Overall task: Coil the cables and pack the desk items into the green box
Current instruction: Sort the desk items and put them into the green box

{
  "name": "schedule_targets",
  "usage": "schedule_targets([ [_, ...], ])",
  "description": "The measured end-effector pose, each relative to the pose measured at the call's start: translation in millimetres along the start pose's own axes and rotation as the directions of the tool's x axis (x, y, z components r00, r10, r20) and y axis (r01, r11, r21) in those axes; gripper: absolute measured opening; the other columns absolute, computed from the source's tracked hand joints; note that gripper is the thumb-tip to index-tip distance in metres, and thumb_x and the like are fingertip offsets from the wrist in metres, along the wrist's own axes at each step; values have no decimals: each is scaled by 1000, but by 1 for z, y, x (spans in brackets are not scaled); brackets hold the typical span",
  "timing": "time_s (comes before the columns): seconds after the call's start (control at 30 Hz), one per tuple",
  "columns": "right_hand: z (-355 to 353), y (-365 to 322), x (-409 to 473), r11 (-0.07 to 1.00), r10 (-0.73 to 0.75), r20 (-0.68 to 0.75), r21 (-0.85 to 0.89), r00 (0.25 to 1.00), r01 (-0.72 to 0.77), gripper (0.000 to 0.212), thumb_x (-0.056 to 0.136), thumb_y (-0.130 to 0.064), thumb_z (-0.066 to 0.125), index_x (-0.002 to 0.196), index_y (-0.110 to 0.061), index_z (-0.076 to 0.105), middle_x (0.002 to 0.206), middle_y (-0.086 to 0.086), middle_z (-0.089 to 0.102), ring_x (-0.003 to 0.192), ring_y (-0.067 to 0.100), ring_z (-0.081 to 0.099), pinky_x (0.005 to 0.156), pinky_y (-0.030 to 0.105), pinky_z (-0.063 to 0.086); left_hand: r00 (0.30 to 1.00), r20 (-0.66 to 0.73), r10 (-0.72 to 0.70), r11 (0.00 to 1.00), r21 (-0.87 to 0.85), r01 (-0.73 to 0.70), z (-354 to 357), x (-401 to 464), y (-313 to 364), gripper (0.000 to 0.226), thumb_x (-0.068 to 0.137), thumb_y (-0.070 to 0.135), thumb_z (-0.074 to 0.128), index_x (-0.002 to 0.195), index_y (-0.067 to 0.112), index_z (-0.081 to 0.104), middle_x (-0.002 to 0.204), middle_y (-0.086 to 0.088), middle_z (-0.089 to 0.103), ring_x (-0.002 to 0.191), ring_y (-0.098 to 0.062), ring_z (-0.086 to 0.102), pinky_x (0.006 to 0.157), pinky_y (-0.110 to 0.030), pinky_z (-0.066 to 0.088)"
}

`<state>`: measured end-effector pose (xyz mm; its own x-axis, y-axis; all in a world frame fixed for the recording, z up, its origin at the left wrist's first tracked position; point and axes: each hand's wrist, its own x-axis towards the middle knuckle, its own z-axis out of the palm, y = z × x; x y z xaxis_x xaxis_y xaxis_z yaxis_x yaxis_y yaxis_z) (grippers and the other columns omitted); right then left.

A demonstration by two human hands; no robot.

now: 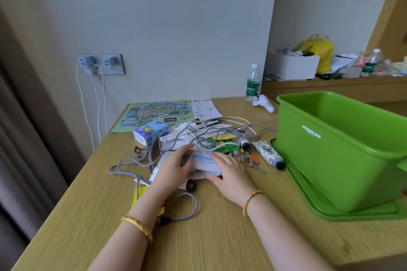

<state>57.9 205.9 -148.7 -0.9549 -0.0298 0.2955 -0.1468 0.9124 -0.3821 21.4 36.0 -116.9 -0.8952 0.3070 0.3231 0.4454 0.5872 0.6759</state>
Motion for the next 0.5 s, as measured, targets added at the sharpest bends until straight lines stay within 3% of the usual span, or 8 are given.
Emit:
schedule_targets([
  [0.1, 0, 4, -1, 1000, 11, -19, 0, 1000, -11, 59, 90, -50, 47, 141, -24, 35, 141, -8, 40, 129, 13, 33, 110, 32, 22, 987, -149, -61, 997, -56, 53, -7, 2, -6, 30, 93, 16, 51, 122, 19, 57, 111, -1, 68, 102, -16, 61, 83, -25, 44],
  [0.23, -4, 5, -1, 998, 12, -66, -63, 998, -16, 52, 91, -49, 45, 136, -24, 43, 126, -8, 47, 117, 14, 41, 104, 31, 27, 948, -309, 72, 955, 294, 23, -18, 3, -16, 28, 89, 2, 53, 111, 11, 67, 119, -13, 62, 106, -34, 55, 87, -37, 40],
  [0.37, -6, 5, -3, 984, -20, -88, -177, 996, 4, 44, 95, -41, 41, 134, -22, 44, 122, -5, 49, 116, 17, 43, 105, 32, 27, 947, -272, 174, 911, 409, -50, -20, -3, -6, 23, 78, -2, 66, 97, 9, 72, 122, -21, 58, 113, -43, 50, 90, -49, 42],
  [0.43, -6, 5, -4, 980, -13, -94, -201, 995, -6, 42, 95, -35, 42, 135, -22, 42, 123, -4, 48, 117, 17, 42, 105, 31, 26, 943, -217, 253, 892, 430, -141, -15, -8, -2, 23, 71, 16, 78, 92, 10, 73, 121, -21, 58, 113, -45, 51, 94, -54, 41],
  [0.5, -7, 5, -5, 981, 15, -95, -192, 995, -33, 42, 94, -28, 43, 135, -22, 42, 124, -3, 46, 118, 17, 41, 103, 30, 27, 966, -105, 237, 869, 467, -162, -10, -11, -1, 40, 65, 36, 81, 96, 13, 72, 129, -18, 54, 123, -42, 44, 104, -60, 30],
])
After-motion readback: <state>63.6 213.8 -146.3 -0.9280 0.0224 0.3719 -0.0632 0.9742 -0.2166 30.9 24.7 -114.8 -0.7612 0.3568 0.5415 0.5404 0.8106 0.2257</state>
